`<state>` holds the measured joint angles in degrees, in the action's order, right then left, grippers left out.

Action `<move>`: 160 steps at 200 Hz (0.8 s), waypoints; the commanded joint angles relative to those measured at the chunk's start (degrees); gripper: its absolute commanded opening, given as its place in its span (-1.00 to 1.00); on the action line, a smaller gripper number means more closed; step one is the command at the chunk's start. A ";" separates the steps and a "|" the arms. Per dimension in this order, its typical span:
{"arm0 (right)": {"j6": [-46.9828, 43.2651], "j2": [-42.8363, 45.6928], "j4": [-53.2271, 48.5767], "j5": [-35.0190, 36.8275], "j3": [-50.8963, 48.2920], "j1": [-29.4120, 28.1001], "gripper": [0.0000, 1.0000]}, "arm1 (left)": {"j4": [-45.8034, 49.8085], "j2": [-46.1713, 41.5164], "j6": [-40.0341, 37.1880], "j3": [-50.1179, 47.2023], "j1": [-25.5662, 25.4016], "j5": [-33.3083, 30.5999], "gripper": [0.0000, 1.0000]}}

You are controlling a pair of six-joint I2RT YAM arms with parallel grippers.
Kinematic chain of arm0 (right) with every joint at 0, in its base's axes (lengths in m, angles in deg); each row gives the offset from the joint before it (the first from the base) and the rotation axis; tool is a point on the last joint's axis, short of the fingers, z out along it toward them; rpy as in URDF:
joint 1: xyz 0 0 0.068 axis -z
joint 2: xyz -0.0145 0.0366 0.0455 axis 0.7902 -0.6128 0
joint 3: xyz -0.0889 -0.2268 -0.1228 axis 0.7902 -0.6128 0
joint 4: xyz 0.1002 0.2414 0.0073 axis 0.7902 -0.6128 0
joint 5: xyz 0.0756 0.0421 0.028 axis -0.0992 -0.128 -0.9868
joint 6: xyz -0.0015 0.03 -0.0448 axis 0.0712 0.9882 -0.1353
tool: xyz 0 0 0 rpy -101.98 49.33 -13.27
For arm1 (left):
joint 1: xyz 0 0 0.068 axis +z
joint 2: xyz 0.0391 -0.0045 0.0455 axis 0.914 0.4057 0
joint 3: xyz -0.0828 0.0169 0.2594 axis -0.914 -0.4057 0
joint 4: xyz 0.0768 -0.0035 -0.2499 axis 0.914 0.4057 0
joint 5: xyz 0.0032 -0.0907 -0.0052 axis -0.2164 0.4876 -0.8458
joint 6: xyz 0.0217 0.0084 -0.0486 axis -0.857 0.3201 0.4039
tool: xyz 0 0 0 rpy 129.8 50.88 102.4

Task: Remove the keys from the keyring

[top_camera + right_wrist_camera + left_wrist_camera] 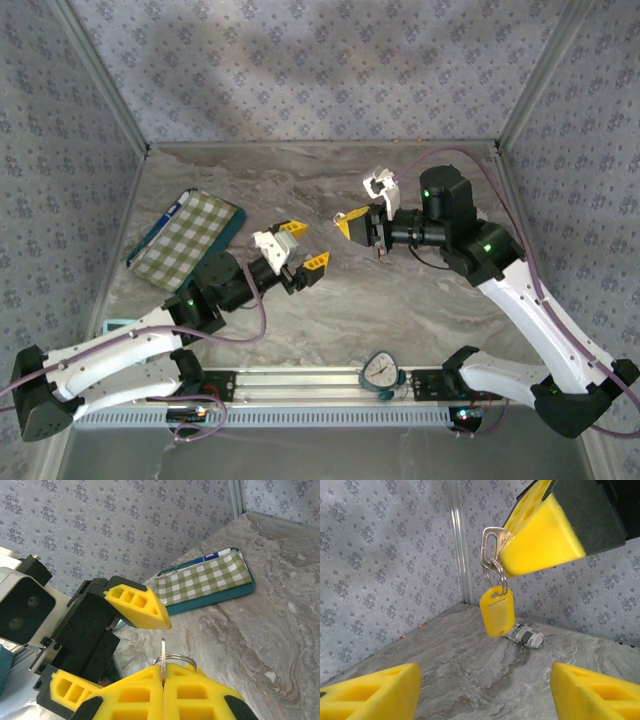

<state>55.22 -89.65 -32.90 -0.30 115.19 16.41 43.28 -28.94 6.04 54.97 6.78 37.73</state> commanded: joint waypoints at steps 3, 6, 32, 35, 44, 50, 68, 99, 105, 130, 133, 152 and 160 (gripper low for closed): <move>-1.21 0.67 -0.83 0.40 1.55 -0.52 -1.00 | -3.68 0.88 -0.91 3.13 -0.32 0.49 0.39; -1.23 0.67 -0.88 0.53 1.51 -0.58 -1.00 | -3.66 1.02 -0.94 3.40 -0.31 0.54 0.39; -1.43 0.83 -1.14 1.12 1.13 -0.96 -1.00 | -3.43 2.15 -1.11 5.81 -0.30 0.98 0.31; -1.53 0.84 -1.08 1.31 1.17 -0.95 -1.00 | -3.32 2.23 -1.15 6.12 -0.30 1.01 0.30; -1.58 0.93 -1.06 1.58 1.00 -1.09 -1.00 | -2.85 2.62 -1.26 6.98 -0.30 1.41 0.27; -1.58 0.94 -0.98 1.55 0.88 -1.14 -1.00 | -2.56 2.86 -1.36 7.45 -0.30 1.51 0.25; -1.75 0.94 -1.06 1.87 0.85 -1.52 -1.00 | -1.88 3.73 -1.48 8.66 -0.30 1.84 0.14; -1.92 1.11 -1.16 2.34 0.74 -1.95 -1.00 | -0.25 5.30 -1.62 10.40 -0.30 1.58 0.00; -2.02 1.11 -1.16 2.34 0.68 -2.01 -1.00 | -0.27 5.50 -1.56 10.51 -0.30 1.52 0.00; -2.19 1.29 -1.26 2.49 0.74 -2.35 -1.00 | -0.24 6.38 -1.85 11.13 -0.30 1.10 -0.19; -2.20 1.31 -1.25 2.51 0.70 -2.42 -1.00 | -0.13 6.47 -1.89 11.21 -0.30 1.09 -0.21; -2.33 1.46 -1.35 2.69 0.74 -2.53 -1.00 | 0.20 6.96 -2.18 11.65 -0.30 0.79 -0.48; -2.34 1.53 -1.25 2.69 0.74 -2.55 -1.00 | 0.28 7.02 -2.25 11.73 -0.32 0.86 -0.56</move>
<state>54.15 -89.37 -33.49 1.88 115.19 14.27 43.85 -22.23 4.36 63.97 6.78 38.65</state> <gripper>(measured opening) 0.051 0.280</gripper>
